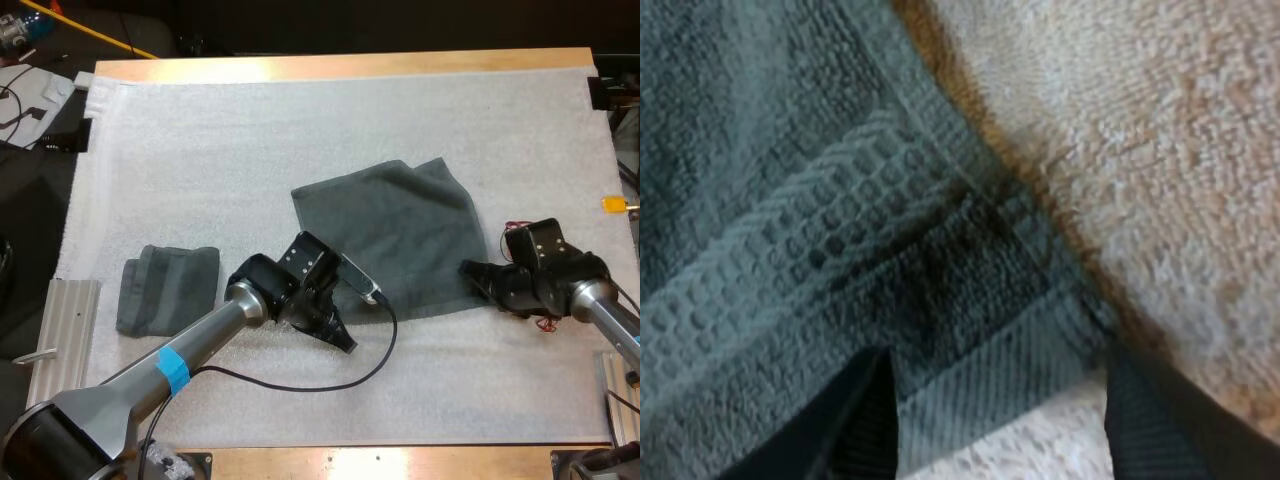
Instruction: Pick towel from pile, fold and stack
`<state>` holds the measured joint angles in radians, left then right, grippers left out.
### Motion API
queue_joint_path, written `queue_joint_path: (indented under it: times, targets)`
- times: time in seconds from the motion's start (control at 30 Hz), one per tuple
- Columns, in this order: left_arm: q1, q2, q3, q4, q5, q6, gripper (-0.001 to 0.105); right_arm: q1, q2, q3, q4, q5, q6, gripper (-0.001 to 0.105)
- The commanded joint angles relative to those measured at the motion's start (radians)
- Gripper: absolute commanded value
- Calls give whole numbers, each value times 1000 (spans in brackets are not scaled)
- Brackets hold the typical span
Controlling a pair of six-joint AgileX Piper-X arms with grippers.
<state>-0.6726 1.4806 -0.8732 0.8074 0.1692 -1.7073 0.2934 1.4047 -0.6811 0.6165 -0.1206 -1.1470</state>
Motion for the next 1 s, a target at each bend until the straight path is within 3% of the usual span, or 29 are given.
queue_joint_path:
  times: [0.0,0.4,0.5,0.53,0.6,0.97]
  targets:
    - [-3,-9,-5,13,-6,2,0,-2,26,1,-35,-20,31,45]
    - [-5,5,-4,7,-6,-3,0,-1,66,2,-56,-18,53,39]
    - [-4,4,-5,9,-7,-1,0,-2,73,0,-59,-19,58,27]
    - [-3,4,-4,10,-8,-1,0,-2,73,-2,-59,-19,58,14]
    - [-5,3,-5,15,-8,-1,0,-1,69,0,-59,-17,50,1]
    - [0,-51,-34,72,-3,4,1,-1,-10,-2,-16,-23,-30,0]
